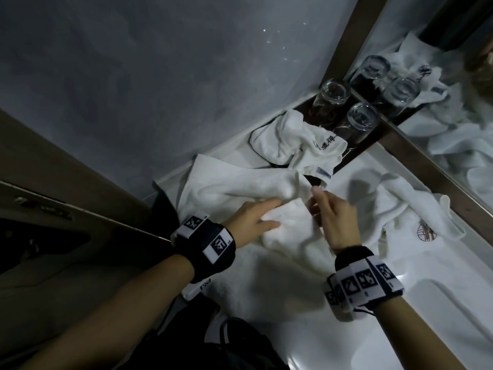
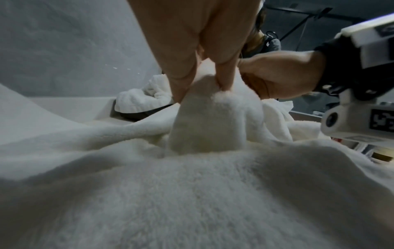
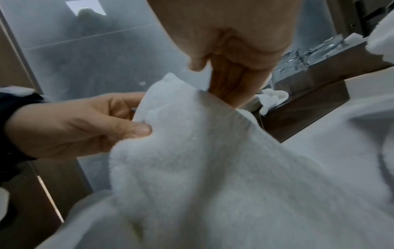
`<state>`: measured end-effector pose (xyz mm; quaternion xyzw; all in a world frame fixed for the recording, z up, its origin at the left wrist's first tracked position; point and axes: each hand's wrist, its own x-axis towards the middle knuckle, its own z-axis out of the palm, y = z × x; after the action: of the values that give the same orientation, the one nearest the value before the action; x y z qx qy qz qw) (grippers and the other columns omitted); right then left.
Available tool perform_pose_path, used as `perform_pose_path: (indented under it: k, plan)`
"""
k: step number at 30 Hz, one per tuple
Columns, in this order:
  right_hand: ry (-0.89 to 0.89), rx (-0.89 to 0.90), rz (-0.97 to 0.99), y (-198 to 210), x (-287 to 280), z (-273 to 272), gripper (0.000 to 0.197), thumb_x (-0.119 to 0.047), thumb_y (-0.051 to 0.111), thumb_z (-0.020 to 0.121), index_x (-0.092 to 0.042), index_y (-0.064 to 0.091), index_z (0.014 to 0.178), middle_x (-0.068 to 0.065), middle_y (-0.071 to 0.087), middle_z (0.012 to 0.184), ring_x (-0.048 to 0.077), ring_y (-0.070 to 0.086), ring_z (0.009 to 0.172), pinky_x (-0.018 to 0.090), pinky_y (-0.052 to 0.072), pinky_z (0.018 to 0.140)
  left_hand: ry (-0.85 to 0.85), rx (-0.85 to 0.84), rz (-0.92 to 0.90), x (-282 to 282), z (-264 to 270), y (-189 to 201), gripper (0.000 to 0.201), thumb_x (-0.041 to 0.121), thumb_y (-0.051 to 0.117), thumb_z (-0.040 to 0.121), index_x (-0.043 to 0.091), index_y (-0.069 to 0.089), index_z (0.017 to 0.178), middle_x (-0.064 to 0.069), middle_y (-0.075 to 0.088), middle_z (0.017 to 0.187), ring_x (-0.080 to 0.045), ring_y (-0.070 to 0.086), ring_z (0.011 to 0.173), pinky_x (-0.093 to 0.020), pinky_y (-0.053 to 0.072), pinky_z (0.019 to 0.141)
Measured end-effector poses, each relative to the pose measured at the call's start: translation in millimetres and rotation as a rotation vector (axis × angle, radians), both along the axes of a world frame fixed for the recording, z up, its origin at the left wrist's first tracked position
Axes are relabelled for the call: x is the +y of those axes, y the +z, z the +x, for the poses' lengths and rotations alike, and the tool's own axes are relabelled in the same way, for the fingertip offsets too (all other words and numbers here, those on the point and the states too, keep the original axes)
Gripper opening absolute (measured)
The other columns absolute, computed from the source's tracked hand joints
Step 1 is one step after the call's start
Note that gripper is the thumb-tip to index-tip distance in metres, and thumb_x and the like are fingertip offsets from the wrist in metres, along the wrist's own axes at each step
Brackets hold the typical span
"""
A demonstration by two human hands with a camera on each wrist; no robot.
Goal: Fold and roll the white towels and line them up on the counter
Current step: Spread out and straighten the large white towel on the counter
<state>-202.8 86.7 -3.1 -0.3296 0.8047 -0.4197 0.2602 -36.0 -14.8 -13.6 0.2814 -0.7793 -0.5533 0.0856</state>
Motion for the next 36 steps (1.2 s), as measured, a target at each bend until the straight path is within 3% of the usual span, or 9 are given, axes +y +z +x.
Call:
perform_pose_path:
  k: [5, 9, 14, 17, 21, 26, 29, 33, 36]
  plan:
    - [0.131, 0.496, 0.729, 2.9, -20.1, 13.9, 0.049, -0.051, 0.038, 0.084, -0.007, 0.055, 0.071, 0.012, 0.065, 0.087, 0.030, 0.054, 0.071, 0.030, 0.036, 0.065, -0.023, -0.011, 0.069, 3.0, 14.4, 0.0, 0.037, 0.025, 0.065, 0.084, 0.027, 0.055, 0.119, 0.017, 0.055, 0.076, 0.008, 0.053, 0.068, -0.005, 0.042, 0.067]
    - [0.216, 0.508, 0.877, 2.2, -30.8, 28.6, 0.059, -0.061, 0.032, 0.080, -0.011, 0.063, 0.092, 0.006, 0.067, 0.098, 0.026, 0.057, 0.081, 0.030, 0.033, 0.071, -0.080, -0.062, 0.071, 5.0, 28.1, 2.7, 0.013, 0.043, 0.058, 0.085, 0.041, 0.053, 0.097, 0.022, 0.056, 0.064, 0.008, 0.051, 0.062, -0.004, 0.039, 0.062]
    - [0.192, 0.535, 0.856, -3.9, -36.7, 31.4, 0.085, -0.087, 0.024, 0.070, -0.012, 0.065, 0.078, 0.005, 0.066, 0.082, 0.026, 0.061, 0.076, 0.030, 0.036, 0.064, -0.058, -0.019, 0.080, 2.4, 33.0, 1.5, 0.021, 0.029, 0.053, 0.092, 0.018, 0.060, 0.108, 0.018, 0.058, 0.065, 0.009, 0.050, 0.062, -0.003, 0.038, 0.067]
    - [0.150, 0.505, 0.862, -2.7, -39.8, 24.8, 0.071, -0.071, 0.032, 0.082, -0.008, 0.063, 0.094, 0.009, 0.066, 0.096, 0.029, 0.062, 0.091, 0.033, 0.039, 0.072, -0.044, -0.029, 0.051, 2.4, 35.0, 0.1, 0.017, 0.029, 0.054, 0.092, 0.019, 0.064, 0.101, 0.003, 0.065, 0.082, -0.001, 0.056, 0.077, -0.009, 0.040, 0.076]
    - [0.263, 0.425, 0.910, 3.8, -35.4, 15.0, 0.036, -0.022, 0.045, 0.085, -0.006, 0.050, 0.117, 0.013, 0.058, 0.115, 0.033, 0.056, 0.105, 0.034, 0.042, 0.079, 0.044, -0.017, -0.019, -4.7, 42.3, -2.1, 0.017, 0.027, 0.052, 0.093, 0.018, 0.063, 0.101, 0.010, 0.066, 0.087, 0.001, 0.059, 0.083, -0.004, 0.039, 0.076]
    - [0.227, 0.485, 0.383, 23.4, -20.8, 4.6, 0.028, -0.006, 0.047, 0.091, -0.002, 0.049, 0.118, 0.022, 0.062, 0.100, 0.037, 0.060, 0.094, 0.036, 0.042, 0.073, 0.151, 0.033, -0.006, -15.2, 40.9, 5.1, 0.018, 0.015, 0.059, 0.089, 0.008, 0.066, 0.104, 0.004, 0.064, 0.099, -0.001, 0.057, 0.093, 0.001, 0.037, 0.080]
    - [0.184, 0.369, -0.014, 44.3, -17.6, 5.7, 0.016, -0.018, 0.065, 0.086, -0.008, 0.059, 0.097, 0.001, 0.059, 0.059, 0.011, 0.060, 0.060, 0.022, 0.043, 0.058, 0.122, 0.143, -0.065, -13.9, 28.0, 21.9, 0.010, 0.007, 0.064, 0.083, 0.004, 0.069, 0.092, 0.000, 0.057, 0.092, 0.007, 0.053, 0.086, -0.002, 0.037, 0.076]
    - [0.310, 0.070, -0.117, 57.5, -22.9, 18.4, 0.006, -0.015, 0.069, 0.081, -0.019, 0.066, 0.084, -0.017, 0.062, 0.064, 0.001, 0.055, 0.061, 0.017, 0.042, 0.064, 0.185, 0.231, -0.070, -6.1, 8.1, 38.4, 0.008, 0.013, 0.069, 0.080, 0.010, 0.070, 0.087, 0.006, 0.058, 0.083, 0.006, 0.054, 0.078, -0.003, 0.038, 0.073]
    - [0.349, -0.067, -0.196, 59.4, -22.3, 27.4, 0.011, -0.008, 0.058, 0.089, -0.015, 0.067, 0.089, 0.010, 0.068, 0.079, 0.037, 0.050, 0.056, 0.045, 0.044, 0.055, 0.267, 0.305, -0.104, 0.8, -0.8, 42.9, 0.007, 0.012, 0.071, 0.079, 0.012, 0.070, 0.086, 0.010, 0.058, 0.081, 0.005, 0.056, 0.075, -0.004, 0.038, 0.071]
